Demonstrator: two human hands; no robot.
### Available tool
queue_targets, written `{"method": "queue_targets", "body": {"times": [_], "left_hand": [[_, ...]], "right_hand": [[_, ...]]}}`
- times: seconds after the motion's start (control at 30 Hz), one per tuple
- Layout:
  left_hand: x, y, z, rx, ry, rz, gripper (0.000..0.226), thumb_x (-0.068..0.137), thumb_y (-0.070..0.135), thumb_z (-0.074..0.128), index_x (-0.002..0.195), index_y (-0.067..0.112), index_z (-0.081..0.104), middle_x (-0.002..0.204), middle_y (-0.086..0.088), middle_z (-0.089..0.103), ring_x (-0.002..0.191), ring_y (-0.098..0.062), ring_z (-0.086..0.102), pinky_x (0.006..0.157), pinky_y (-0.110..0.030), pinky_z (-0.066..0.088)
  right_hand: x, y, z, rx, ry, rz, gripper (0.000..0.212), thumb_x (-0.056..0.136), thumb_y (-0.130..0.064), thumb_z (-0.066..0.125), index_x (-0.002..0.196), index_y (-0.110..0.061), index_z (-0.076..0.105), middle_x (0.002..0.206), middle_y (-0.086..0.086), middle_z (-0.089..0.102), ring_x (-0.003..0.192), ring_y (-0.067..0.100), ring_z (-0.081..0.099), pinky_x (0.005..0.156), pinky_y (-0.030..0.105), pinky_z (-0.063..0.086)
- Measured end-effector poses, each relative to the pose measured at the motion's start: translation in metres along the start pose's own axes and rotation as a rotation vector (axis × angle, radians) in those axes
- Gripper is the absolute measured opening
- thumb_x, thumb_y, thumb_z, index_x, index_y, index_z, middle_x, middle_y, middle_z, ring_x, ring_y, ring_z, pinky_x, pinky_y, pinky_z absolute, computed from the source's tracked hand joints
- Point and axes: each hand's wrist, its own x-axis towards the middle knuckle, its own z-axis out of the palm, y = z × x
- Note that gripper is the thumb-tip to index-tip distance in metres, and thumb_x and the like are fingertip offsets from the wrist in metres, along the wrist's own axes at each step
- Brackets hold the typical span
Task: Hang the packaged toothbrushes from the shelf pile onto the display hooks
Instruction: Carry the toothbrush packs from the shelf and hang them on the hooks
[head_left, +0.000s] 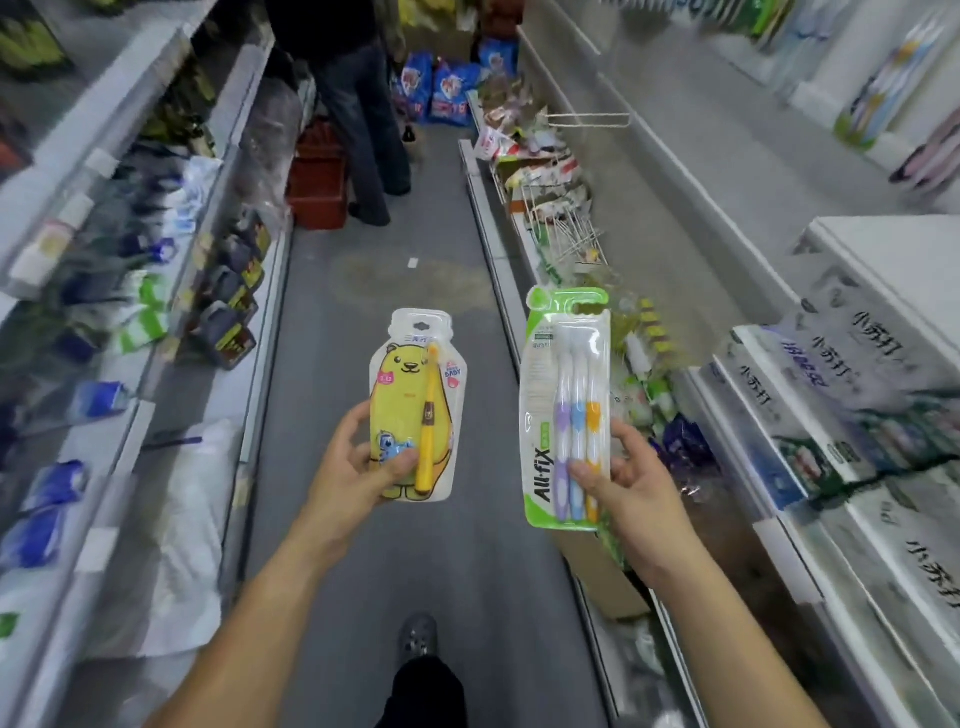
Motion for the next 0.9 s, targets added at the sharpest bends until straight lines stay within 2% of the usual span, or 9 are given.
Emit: {"method": "queue_targets", "body": {"times": [0.07, 0.23, 0.3, 0.4, 0.5, 0.57, 0.67, 0.8, 0.9], "left_hand": [[0.027, 0.007, -0.019, -0.018, 0.014, 0.007, 0.1, 0.043, 0.058, 0.098, 0.13, 0.043, 0.051, 0.113, -0.01, 0.076, 0.1, -0.03, 0.075, 0.074, -0.042, 0.063], [0.095, 0.036, -0.055, -0.056, 0.037, 0.017, 0.073, 0.065, 0.032, 0.089, 0.127, 0.042, 0.051, 0.11, -0.005, 0.078, 0.1, -0.027, 0.075, 0.07, -0.035, 0.062], [0.121, 0.047, -0.069, -0.06, 0.047, 0.027, 0.075, 0.063, 0.033, 0.089, 0.127, 0.042, 0.051, 0.108, -0.003, 0.078, 0.099, -0.025, 0.076, 0.071, -0.035, 0.062], [0.156, 0.058, -0.085, -0.072, 0.063, 0.041, 0.073, 0.07, 0.023, 0.092, 0.128, 0.041, 0.051, 0.107, -0.003, 0.078, 0.101, -0.027, 0.075, 0.072, -0.037, 0.062], [0.19, 0.067, -0.094, -0.084, 0.073, 0.041, 0.075, 0.064, 0.031, 0.092, 0.126, 0.043, 0.052, 0.109, -0.002, 0.078, 0.1, -0.024, 0.075, 0.073, -0.037, 0.063], [0.214, 0.069, -0.099, -0.09, 0.084, 0.021, 0.075, 0.066, 0.029, 0.095, 0.126, 0.041, 0.051, 0.109, -0.003, 0.078, 0.102, -0.027, 0.075, 0.074, -0.038, 0.063], [0.253, 0.072, -0.101, -0.088, 0.073, -0.018, 0.082, 0.061, 0.04, 0.094, 0.129, 0.038, 0.05, 0.11, -0.006, 0.078, 0.099, -0.026, 0.076, 0.07, -0.036, 0.062], [0.322, 0.078, -0.097, -0.04, 0.058, -0.035, 0.06, 0.087, 0.007, 0.078, 0.132, 0.034, 0.048, 0.111, -0.008, 0.077, 0.103, -0.032, 0.074, 0.073, -0.039, 0.063], [0.38, 0.094, -0.09, -0.015, 0.058, -0.029, 0.057, 0.088, 0.005, 0.073, 0.13, 0.035, 0.048, 0.111, -0.009, 0.077, 0.102, -0.031, 0.074, 0.076, -0.042, 0.064]], "right_hand": [[0.031, -0.005, 0.022, -0.025, -0.011, 0.01, 0.046, 0.085, -0.001, 0.073, 0.126, -0.015, 0.059, 0.114, 0.019, 0.073, 0.112, 0.043, 0.067, 0.098, 0.062, 0.052], [0.1, -0.028, 0.082, -0.021, -0.034, -0.005, 0.054, 0.075, -0.019, 0.077, 0.126, -0.019, 0.059, 0.117, 0.015, 0.073, 0.113, 0.038, 0.067, 0.098, 0.057, 0.054], [0.124, -0.034, 0.103, -0.023, -0.051, -0.02, 0.053, 0.075, -0.021, 0.077, 0.125, -0.021, 0.06, 0.117, 0.014, 0.073, 0.113, 0.037, 0.068, 0.096, 0.054, 0.055], [0.155, -0.038, 0.126, -0.019, -0.075, -0.014, 0.054, 0.075, -0.019, 0.075, 0.126, -0.02, 0.059, 0.113, 0.013, 0.075, 0.109, 0.035, 0.07, 0.093, 0.052, 0.057], [0.186, -0.043, 0.139, -0.009, -0.089, 0.0, 0.054, 0.075, -0.016, 0.074, 0.126, -0.019, 0.057, 0.11, 0.011, 0.076, 0.105, 0.032, 0.072, 0.09, 0.047, 0.06], [0.211, -0.045, 0.145, -0.001, -0.096, 0.007, 0.053, 0.076, -0.016, 0.074, 0.126, -0.019, 0.058, 0.111, 0.011, 0.076, 0.102, 0.027, 0.073, 0.086, 0.042, 0.061], [0.254, -0.047, 0.151, 0.036, -0.093, 0.019, 0.051, 0.079, -0.013, 0.073, 0.128, -0.015, 0.056, 0.113, 0.013, 0.075, 0.101, 0.025, 0.073, 0.083, 0.035, 0.061], [0.325, -0.054, 0.156, 0.057, -0.09, 0.013, 0.049, 0.083, -0.01, 0.072, 0.129, -0.013, 0.056, 0.114, 0.015, 0.074, 0.1, 0.025, 0.073, 0.079, 0.033, 0.06], [0.387, -0.068, 0.157, 0.067, -0.083, 0.0, 0.043, 0.087, -0.005, 0.07, 0.127, -0.016, 0.057, 0.112, 0.012, 0.075, 0.102, 0.024, 0.072, 0.082, 0.035, 0.06]]}}
